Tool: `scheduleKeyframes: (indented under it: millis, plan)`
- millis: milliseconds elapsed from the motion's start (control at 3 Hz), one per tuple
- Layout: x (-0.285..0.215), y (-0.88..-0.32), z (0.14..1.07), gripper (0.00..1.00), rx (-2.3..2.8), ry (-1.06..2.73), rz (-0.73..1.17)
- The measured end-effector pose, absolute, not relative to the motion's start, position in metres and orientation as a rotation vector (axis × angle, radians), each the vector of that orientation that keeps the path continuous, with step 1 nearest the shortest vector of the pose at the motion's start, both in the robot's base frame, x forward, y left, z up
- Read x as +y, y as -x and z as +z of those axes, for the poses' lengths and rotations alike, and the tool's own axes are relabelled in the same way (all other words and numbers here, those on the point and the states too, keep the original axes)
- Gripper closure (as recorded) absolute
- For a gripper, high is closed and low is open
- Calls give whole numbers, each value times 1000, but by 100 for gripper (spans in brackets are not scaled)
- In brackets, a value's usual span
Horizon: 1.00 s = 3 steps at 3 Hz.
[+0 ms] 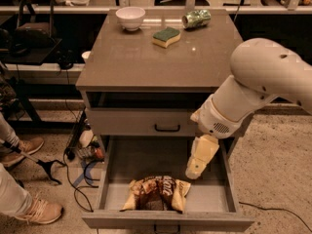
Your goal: Pick brown chip bag from middle drawer and place on counter
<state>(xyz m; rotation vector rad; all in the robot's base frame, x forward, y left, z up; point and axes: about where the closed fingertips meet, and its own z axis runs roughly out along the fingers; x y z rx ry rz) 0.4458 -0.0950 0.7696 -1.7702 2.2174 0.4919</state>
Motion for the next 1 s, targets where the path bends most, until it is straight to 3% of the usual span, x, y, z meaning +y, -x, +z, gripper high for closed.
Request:
scheduleKeyframes:
  millis: [1000]
  plan:
    - [-104, -490, 545, 0, 2549, 1533, 616]
